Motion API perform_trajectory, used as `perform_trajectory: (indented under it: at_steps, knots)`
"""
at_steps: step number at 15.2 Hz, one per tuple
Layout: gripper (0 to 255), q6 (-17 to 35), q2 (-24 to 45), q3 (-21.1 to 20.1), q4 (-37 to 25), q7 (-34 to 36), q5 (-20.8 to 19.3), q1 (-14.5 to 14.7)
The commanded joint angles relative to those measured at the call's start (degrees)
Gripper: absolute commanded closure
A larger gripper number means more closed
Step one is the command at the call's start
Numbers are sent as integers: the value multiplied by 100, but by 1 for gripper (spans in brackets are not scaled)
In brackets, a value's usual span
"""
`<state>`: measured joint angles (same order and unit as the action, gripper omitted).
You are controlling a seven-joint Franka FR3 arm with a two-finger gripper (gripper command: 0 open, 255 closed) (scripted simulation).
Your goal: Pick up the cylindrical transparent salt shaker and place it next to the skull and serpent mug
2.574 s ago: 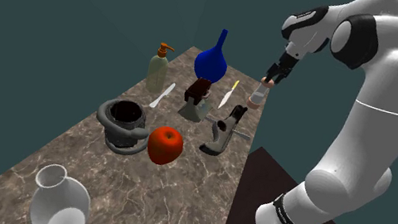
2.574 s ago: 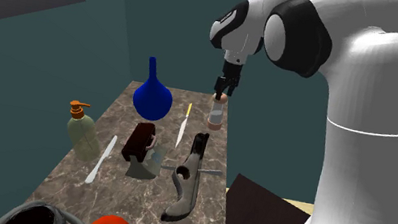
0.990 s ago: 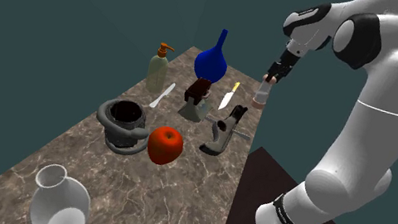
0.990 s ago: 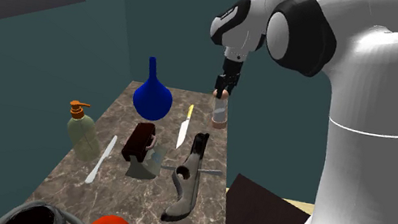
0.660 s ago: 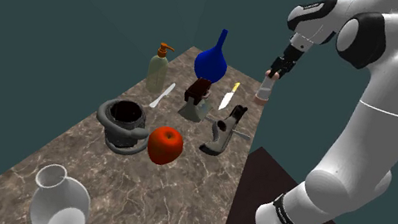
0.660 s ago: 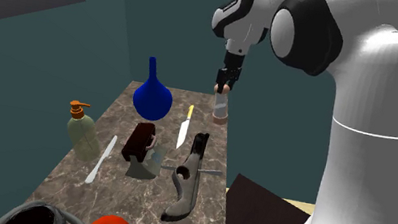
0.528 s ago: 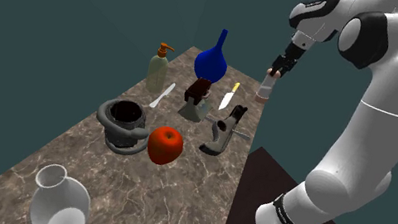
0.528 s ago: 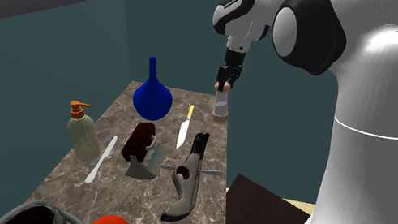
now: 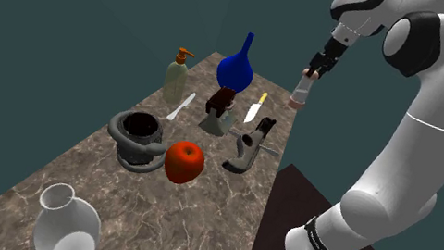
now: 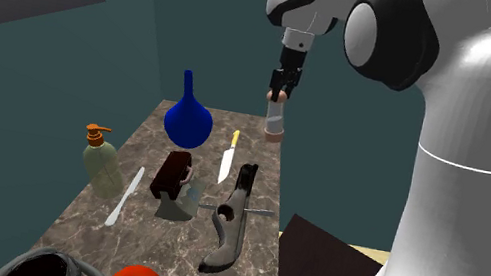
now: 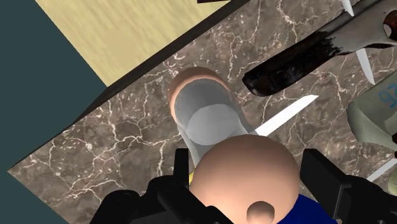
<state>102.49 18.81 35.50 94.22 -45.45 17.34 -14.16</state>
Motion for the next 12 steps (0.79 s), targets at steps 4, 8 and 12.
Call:
perform_trajectory:
  at_steps: [4,8,12]
  knots:
    - [255,-364,-59,25,-323,70,-54,-20]
    - [255,-655,-85,40,-599,118,-82,-43]
    - [255,-958,-88,52,-906,160,-93,-79]
